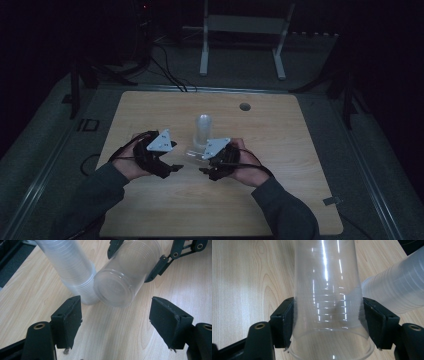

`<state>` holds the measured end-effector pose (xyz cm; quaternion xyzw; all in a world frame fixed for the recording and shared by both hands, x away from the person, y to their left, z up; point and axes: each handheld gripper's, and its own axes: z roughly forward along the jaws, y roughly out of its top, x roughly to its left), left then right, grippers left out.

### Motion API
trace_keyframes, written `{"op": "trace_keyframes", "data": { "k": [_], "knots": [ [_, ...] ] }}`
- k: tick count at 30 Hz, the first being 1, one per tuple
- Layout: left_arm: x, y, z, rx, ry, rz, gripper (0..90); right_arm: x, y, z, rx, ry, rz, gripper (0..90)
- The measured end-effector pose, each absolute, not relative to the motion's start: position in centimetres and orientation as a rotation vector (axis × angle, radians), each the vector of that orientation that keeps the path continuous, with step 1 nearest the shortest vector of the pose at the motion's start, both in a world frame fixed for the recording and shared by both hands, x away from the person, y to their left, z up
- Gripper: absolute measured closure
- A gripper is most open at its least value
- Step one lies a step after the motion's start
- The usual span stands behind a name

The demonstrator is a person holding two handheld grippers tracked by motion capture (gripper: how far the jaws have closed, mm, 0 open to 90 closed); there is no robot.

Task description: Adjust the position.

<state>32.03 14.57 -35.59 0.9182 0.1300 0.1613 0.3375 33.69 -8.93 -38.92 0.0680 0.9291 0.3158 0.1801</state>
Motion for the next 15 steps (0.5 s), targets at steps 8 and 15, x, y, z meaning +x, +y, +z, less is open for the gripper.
{"op": "trace_keyframes", "data": {
  "k": [8, 15],
  "knots": [
    [32.12, 14.13, -35.70, 2.429, 0.319, 0.418, 26.2, 33.64, -8.69, -39.25, 0.173, 2.643, 0.851, 31.3],
    [31.92, 13.55, -35.82, 2.473, 0.292, 0.434, 26.2, 33.56, -8.61, -39.39, 0.160, 2.651, 0.829, 31.3]
  ]
}}
